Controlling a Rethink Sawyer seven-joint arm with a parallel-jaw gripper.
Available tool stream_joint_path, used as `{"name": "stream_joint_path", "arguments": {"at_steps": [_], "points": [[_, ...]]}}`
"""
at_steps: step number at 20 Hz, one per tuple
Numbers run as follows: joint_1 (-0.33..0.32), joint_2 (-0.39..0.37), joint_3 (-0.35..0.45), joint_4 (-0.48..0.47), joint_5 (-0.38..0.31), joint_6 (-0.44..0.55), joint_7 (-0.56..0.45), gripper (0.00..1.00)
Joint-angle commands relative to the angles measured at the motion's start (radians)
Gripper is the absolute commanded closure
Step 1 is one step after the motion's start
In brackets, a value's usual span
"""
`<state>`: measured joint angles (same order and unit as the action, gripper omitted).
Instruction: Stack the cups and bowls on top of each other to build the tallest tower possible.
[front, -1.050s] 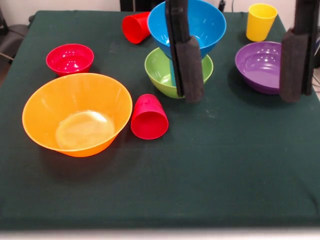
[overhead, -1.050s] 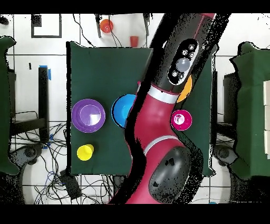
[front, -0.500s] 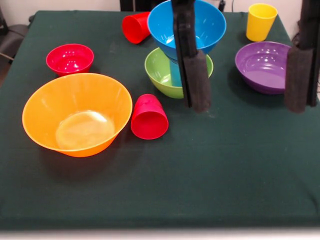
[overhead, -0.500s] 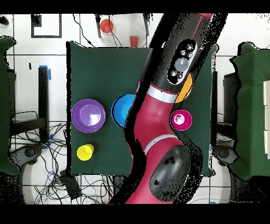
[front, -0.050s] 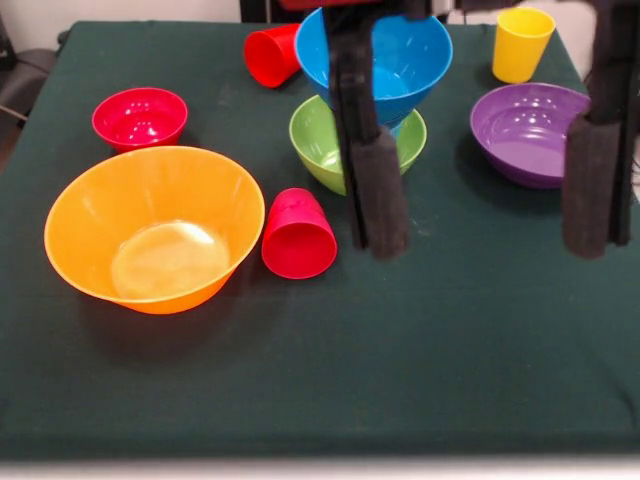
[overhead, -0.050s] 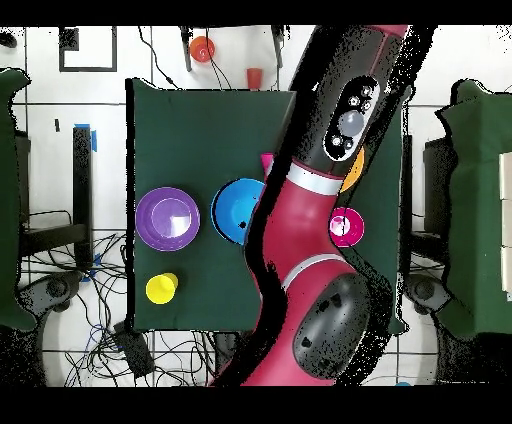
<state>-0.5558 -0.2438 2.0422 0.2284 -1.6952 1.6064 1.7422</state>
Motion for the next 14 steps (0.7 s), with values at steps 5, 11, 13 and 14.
{"name": "stream_joint_path", "arguments": {"at_steps": [5,11,13,14], "points": [[-0.028,0.039,-0.189,0.027,-0.017,-0.017,-0.331,0.0],[-0.056,0.047,-0.278,0.101,0.054,-0.044,-0.296,0.0],[-0.053,0.047,-0.287,0.099,0.065,-0.043,-0.294,0.0],[-0.053,0.046,-0.294,0.101,0.074,-0.043,-0.288,0.0]]}}
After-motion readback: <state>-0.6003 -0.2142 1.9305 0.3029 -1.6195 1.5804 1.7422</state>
